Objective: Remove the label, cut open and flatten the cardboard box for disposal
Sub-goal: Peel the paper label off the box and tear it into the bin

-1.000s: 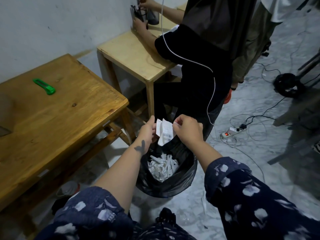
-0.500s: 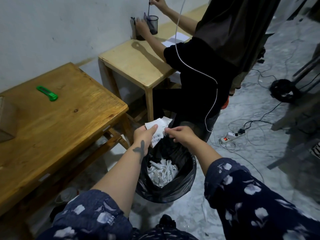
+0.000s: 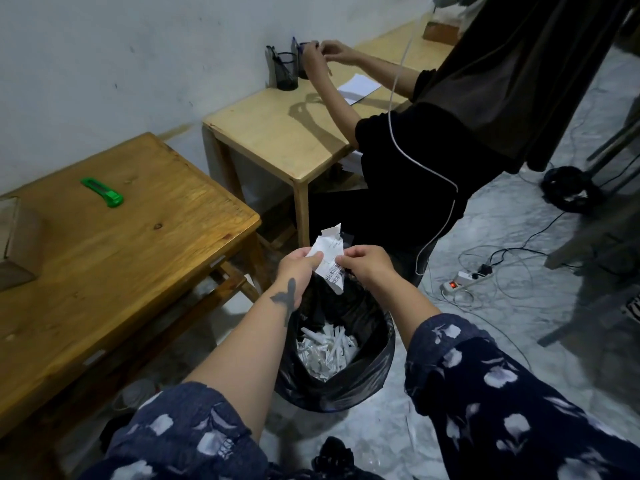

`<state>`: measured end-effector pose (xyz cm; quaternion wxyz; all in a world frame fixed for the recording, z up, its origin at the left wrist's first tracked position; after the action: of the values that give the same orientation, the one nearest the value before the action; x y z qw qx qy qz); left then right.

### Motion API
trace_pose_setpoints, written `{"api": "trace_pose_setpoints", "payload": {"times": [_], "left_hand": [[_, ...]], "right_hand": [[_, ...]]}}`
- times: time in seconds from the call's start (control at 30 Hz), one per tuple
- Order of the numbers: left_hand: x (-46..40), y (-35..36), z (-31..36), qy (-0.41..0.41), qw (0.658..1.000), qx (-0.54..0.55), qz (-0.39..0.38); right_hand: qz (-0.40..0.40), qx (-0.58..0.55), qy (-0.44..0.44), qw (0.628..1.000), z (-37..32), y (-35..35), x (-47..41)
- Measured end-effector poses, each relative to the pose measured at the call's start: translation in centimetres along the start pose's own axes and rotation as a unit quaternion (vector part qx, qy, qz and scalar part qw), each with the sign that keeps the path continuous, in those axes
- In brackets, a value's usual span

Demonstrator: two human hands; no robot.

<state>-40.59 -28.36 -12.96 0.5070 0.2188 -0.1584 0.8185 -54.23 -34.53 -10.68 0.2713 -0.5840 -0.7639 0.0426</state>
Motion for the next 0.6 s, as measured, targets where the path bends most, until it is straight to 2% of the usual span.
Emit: {"api": "trace_pose_setpoints", "payload": {"times": [0.07, 0.13, 0.2, 0.3, 0.33, 0.4, 0.47, 0.5, 0.6], "left_hand": [[-0.5, -0.9, -0.1, 0.021, 0.994, -0.103, 0.041], [-0.4, -2.1, 0.6, 0.083, 0.965, -0.225, 0.108], [0.9, -2.4, 2.8, 0.217, 0.906, -0.320, 0.171], [3.7, 0.5, 5.4, 0.424, 0.784, -0.429, 0.145], [4.2, 1.3, 5.7, 0.458, 0.747, -0.463, 0.133], [4.2, 1.9, 5.6, 0.471, 0.697, -0.525, 0.131], [3.9, 1.8, 5.6, 0.456, 0.676, -0.562, 0.136], [3.7, 1.6, 5.5, 0.451, 0.677, -0.566, 0.132], [3.4, 0.8, 5.4, 0.426, 0.725, -0.531, 0.104]], "right_hand": [[0.015, 0.029, -0.011, 0.999, 0.2, -0.3, 0.0], [0.024, 0.074, -0.016, 0.997, 0.6, -0.9, -0.3], [0.010, 0.131, -0.015, 0.991, 0.8, -1.2, -0.4], [-0.045, 0.137, -0.027, 0.989, 0.4, -0.4, -0.2], [-0.061, 0.139, -0.034, 0.988, 0.1, 0.0, 0.0], [-0.078, 0.161, -0.052, 0.983, -0.5, 0.4, 0.2], [-0.088, 0.169, -0.072, 0.979, -1.1, 0.4, 0.2], [-0.093, 0.166, -0.079, 0.978, -1.3, 0.3, 0.2], [-0.104, 0.177, -0.099, 0.974, -1.8, 0.0, 0.2]]}}
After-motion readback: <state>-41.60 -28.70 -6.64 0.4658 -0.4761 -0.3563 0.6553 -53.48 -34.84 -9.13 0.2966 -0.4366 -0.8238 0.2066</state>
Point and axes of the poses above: each hand's wrist, its own x-axis away from the middle knuckle, its own y-axis out of the palm, z = x × y, the point moved 8 cm from there along -x, towards the middle knuckle, and after that the axes turned 3 degrees about z, right-handed, at the moved point
